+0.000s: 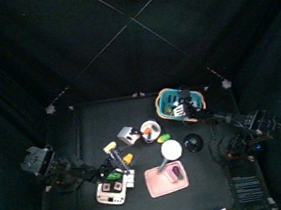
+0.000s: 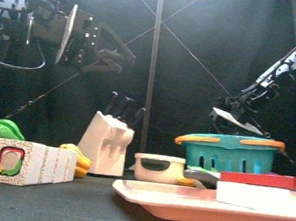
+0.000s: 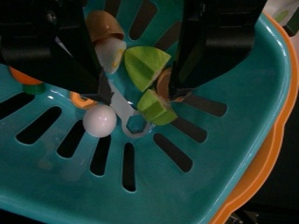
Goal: Grab white sushi roll
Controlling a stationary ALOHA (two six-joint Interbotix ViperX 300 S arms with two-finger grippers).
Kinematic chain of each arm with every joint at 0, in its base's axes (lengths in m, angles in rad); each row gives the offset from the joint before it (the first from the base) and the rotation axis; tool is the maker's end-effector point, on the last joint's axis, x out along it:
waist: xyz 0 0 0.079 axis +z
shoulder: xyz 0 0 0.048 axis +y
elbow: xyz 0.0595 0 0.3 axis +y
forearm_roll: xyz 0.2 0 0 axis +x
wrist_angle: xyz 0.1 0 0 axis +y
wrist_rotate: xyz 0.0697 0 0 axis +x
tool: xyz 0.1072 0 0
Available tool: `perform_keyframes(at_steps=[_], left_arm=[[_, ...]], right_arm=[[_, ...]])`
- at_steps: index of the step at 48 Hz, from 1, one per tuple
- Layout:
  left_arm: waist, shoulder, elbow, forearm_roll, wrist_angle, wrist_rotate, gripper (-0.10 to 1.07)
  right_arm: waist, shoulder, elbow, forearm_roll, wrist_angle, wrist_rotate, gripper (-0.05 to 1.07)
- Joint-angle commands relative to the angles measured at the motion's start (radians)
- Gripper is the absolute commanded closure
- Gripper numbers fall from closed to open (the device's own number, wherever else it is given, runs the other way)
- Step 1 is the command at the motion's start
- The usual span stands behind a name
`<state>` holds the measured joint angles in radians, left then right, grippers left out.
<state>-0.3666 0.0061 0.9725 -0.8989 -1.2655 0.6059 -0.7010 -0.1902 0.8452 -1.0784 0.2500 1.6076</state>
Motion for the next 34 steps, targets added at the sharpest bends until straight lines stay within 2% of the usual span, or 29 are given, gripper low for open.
perform_keyframes(at_steps=[1, 15, 25, 34], left_arm=[[-0.002, -0.002, -0.008, 0.003, -0.006, 0.002, 0.02], [-0.002, -0.003, 0.002, 0.003, -0.005, 0.002, 0.02], [-0.020, -0.012, 0.025, 0.005, 0.002, 0.003, 0.02], [-0.046, -0.031, 0.043, 0.006, 0.041, 0.005, 0.02]], right_arm=[[0.000, -0.017, -0.021, -0.011, 0.000, -0.003, 0.14], [0.101, -0.114, -0.035, -0.014, 0.000, -0.002, 0.14], [0.233, -0.187, -0.026, -0.015, -0.008, -0.002, 0.14], [0.325, -0.192, -0.020, -0.015, -0.014, 0.000, 0.14]])
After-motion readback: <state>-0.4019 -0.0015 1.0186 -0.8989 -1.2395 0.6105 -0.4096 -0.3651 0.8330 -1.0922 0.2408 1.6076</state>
